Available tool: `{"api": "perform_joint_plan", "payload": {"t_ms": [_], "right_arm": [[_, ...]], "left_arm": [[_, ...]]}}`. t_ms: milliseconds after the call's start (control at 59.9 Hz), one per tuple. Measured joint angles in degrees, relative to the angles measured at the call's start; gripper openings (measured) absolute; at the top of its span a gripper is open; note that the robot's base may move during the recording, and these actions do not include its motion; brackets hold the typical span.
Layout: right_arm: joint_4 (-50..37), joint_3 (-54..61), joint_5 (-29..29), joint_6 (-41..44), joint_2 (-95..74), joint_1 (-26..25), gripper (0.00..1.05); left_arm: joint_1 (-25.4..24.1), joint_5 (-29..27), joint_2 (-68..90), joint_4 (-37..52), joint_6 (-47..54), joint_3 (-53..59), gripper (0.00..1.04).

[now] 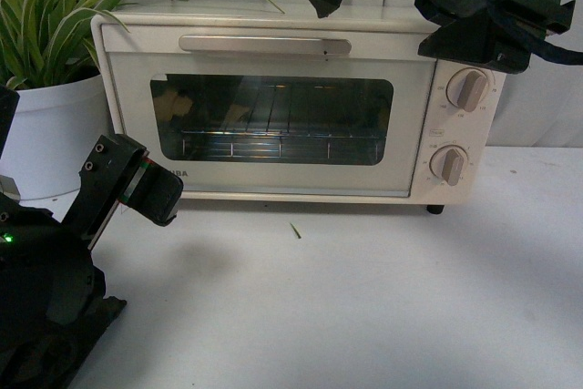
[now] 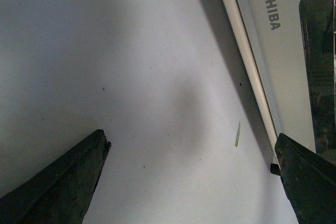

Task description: Open oven

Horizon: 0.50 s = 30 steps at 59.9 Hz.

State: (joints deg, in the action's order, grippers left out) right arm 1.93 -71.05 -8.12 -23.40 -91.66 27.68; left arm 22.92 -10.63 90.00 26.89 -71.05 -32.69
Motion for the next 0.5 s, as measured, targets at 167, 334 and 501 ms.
{"api": "perform_joint_plan", "payload": {"t_ms": [167, 334, 501], "right_arm": [[1.01, -1.11, 0.0, -0.79, -1.18, 0.0, 0.95], [1.66, -1.88, 0.22, -1.57, -2.56, -0.2, 0.95], [2.08, -2.34, 1.25, -2.82, -3.32, -0.33, 0.95]], "left_arm": [[0.0, 0.07, -0.02, -0.02, -0.02, 0.0, 0.98], [0.0, 0.13, -0.13, -0.26, -0.02, 0.0, 0.98], [0.0, 0.2, -0.2, -0.28, -0.04, 0.0, 0.98]]}}
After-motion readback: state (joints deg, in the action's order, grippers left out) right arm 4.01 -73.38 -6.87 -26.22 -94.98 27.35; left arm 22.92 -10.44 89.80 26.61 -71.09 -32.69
